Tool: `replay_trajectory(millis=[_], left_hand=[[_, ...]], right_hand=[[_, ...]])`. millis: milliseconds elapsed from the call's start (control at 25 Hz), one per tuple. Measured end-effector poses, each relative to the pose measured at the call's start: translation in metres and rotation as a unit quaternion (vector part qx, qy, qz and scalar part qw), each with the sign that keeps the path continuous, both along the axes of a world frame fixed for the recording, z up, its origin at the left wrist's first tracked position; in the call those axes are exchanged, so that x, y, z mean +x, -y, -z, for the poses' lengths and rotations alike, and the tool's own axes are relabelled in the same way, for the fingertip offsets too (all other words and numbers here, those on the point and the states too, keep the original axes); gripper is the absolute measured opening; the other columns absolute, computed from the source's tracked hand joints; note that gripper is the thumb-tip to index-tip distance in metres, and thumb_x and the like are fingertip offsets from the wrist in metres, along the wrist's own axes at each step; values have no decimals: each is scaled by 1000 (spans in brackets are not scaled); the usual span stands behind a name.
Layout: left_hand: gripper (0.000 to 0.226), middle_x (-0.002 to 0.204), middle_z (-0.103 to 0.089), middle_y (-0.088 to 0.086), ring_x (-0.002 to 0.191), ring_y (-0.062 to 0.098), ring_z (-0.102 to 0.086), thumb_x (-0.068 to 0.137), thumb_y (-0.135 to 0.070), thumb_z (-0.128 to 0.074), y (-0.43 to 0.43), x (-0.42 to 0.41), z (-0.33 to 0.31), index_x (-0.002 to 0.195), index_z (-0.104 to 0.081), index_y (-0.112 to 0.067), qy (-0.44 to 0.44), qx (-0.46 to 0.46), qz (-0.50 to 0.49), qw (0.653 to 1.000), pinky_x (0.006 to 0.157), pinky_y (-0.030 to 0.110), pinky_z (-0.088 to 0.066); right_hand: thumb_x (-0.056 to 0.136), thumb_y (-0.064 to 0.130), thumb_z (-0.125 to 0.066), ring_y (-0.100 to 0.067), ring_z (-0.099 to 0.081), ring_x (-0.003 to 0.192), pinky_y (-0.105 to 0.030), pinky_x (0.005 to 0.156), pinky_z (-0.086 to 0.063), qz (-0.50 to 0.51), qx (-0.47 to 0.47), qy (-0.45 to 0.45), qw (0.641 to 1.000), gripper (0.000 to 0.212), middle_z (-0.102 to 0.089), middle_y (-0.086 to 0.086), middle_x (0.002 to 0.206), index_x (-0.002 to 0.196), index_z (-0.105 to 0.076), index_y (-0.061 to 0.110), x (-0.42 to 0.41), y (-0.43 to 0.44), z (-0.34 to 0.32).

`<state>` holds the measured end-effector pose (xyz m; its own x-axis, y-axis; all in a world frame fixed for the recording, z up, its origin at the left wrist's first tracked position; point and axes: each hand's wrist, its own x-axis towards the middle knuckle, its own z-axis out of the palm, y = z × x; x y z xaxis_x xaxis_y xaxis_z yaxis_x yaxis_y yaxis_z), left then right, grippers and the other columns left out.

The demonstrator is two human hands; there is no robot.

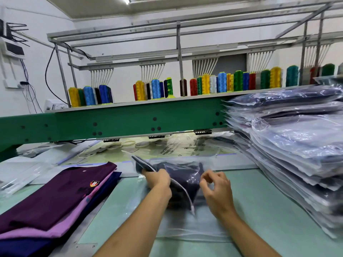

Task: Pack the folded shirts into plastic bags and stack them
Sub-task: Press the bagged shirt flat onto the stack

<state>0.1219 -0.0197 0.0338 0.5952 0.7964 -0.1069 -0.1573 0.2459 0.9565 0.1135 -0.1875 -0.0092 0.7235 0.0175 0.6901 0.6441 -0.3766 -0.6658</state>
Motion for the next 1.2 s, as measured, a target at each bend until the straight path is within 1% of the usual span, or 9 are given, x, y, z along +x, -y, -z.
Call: replay_trajectory(millis=[120, 240, 480, 680, 760, 840, 960, 1080, 1200], left_hand=[[57, 122, -66, 11, 102, 37, -65, 93, 2, -42, -14, 9, -26, 142, -47, -26, -6, 76, 59, 995, 95, 49, -55], [42, 91, -69, 13, 70, 27, -65, 90, 8, -35, -25, 13, -62, 120, -59, -9, 6, 113, 134, 984, 61, 35, -58], [18, 56, -45, 9, 43, 25, -48, 66, 10, -31, -27, 10, -133, 62, -39, -6, 15, 135, 238, 962, 42, 30, -44], [29, 48, -28, 1, 35, 18, -32, 66, 7, -35, -2, 7, -161, 60, -23, -19, 41, 153, 272, 949, 36, 21, -34], [32, 54, -27, 2, 46, 21, -31, 65, 5, -36, 5, 10, -167, 63, -19, -22, 62, 152, 271, 948, 46, 26, -36], [34, 56, -27, 3, 51, 22, -31, 63, 4, -37, 7, 10, -175, 67, -15, -23, 84, 144, 267, 949, 52, 30, -35], [31, 44, -30, -1, 33, 15, -33, 64, 4, -34, 7, 7, -184, 57, -18, -21, 112, 102, 277, 949, 36, 21, -34], [30, 46, -31, -1, 34, 15, -34, 62, 3, -36, 2, 6, -187, 59, -19, -22, 121, 100, 269, 950, 37, 22, -34], [30, 51, -29, 0, 40, 16, -33, 60, 1, -37, -1, 3, -190, 62, -20, -24, 118, 122, 244, 955, 42, 22, -31]], right_hand=[[87, 14, -62, -16, -48, 84, -37, 74, -41, 68, 37, -32, 996, 21, -55, 14, 73, 73, -55, 27, 16, -2, -2], [90, 14, -61, -21, -56, 92, -39, 81, -46, 76, 68, -116, 988, 11, -60, 7, 87, 83, -61, 22, 43, -1, -15], [97, 51, -53, -19, -49, 67, -27, 61, -38, -82, 57, -432, 897, 39, -52, -8, 82, 109, -62, 15, 101, 8, -51], [85, 77, -50, -20, -47, 57, -29, 56, -34, -153, 71, -520, 838, 78, -53, -8, 76, 124, -56, 9, 120, 2, -47], [82, 81, -51, -31, -68, 84, -33, 76, -52, -183, 99, -532, 820, 87, -69, -19, 99, 127, -60, 7, 126, -2, -47], [87, 72, -54, -33, -68, 109, -45, 98, -52, -186, 98, -508, 835, 72, -70, -17, 120, 124, -66, 12, 126, -8, -47], [102, 37, -47, -18, -75, 77, -37, 67, -63, -195, 70, -480, 852, 26, -76, -3, 99, 112, -64, 19, 108, -13, -53], [103, 20, -49, -10, -66, 68, -29, 68, -60, -165, 6, -449, 878, 24, -71, -9, 106, 115, -64, 6, 97, 2, -73], [95, 2, -55, -9, -61, 49, -23, 48, -51, -125, -16, -361, 924, 22, -68, -7, 69, 75, -64, 6, 90, 28, -124]])
